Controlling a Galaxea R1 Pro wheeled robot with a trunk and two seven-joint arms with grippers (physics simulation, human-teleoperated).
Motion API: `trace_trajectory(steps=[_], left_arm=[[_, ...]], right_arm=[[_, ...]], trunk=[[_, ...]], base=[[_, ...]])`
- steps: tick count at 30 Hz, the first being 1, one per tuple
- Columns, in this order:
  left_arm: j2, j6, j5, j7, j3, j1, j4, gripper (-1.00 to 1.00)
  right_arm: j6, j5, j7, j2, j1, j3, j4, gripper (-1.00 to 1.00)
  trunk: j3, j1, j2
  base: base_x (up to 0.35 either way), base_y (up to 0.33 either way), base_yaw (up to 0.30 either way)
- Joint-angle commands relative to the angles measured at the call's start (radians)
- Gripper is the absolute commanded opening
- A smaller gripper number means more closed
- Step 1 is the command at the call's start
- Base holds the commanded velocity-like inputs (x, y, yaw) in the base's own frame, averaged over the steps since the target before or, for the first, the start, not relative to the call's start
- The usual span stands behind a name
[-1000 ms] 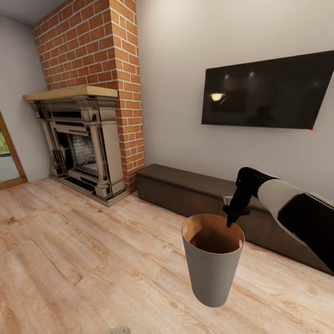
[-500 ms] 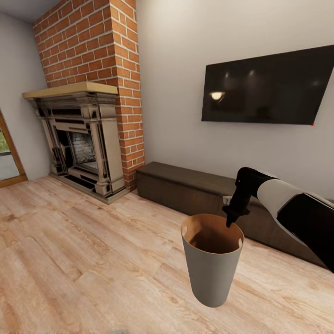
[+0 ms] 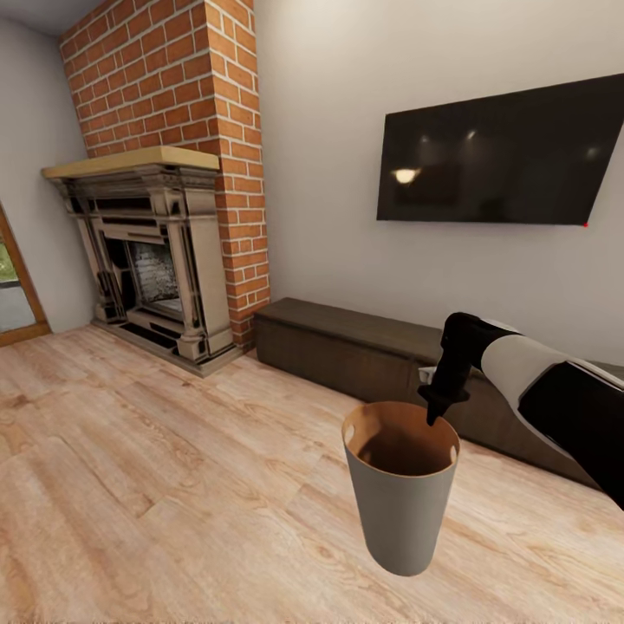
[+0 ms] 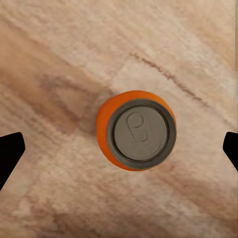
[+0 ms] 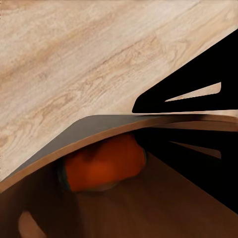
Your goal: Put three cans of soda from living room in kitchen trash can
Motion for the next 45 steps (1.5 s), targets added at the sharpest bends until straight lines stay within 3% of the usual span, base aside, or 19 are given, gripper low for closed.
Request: trace_trajectory(steps=[1,8,16,23,29,41,45], left_arm=[[-0.001,-0.002,-0.001,0.0,0.0,0.0,-0.001,1.0],[-0.009,-0.024,-0.004,0.0,0.0,0.0,-0.009,1.0],[-0.012,-0.054,-0.005,0.0,0.0,0.0,-0.008,1.0],[-0.012,-0.07,-0.004,0.0,-0.001,-0.001,-0.011,1.0],[-0.011,-0.093,-0.004,0.0,-0.001,-0.002,-0.011,1.0],[-0.011,-0.136,-0.004,-0.001,0.0,-0.003,-0.013,1.0],[-0.012,-0.164,-0.004,-0.002,0.0,-0.003,-0.012,1.0]], right_arm=[[0.008,-0.008,0.008,0.0,0.0,-0.02,0.0,-1.0],[0.008,-0.008,0.008,0.001,-0.001,-0.019,0.0,-1.0],[0.008,-0.008,0.008,0.003,-0.001,-0.019,0.0,-1.0],[0.008,-0.008,0.008,0.001,0.0,-0.019,0.0,-1.0],[0.008,-0.008,0.008,0.003,0.001,-0.019,0.0,-1.0],[0.008,-0.008,0.008,0.002,0.001,-0.018,0.0,-1.0],[0.008,-0.008,0.008,-0.001,0.001,-0.018,0.0,-1.0]], trunk=[[0.0,0.0,0.0],[0.0,0.0,0.0],[-0.031,0.004,-0.002],[-0.031,0.004,-0.002],[-0.054,0.006,-0.003],[-0.054,0.006,-0.003],[-0.069,0.008,-0.004]], base=[[0.0,0.0,0.0],[0.0,0.0,0.0],[0.0,0.0,0.0],[0.0,0.0,0.0],[0.0,0.0,0.0],[0.0,0.0,0.0],[0.0,0.0,0.0]])
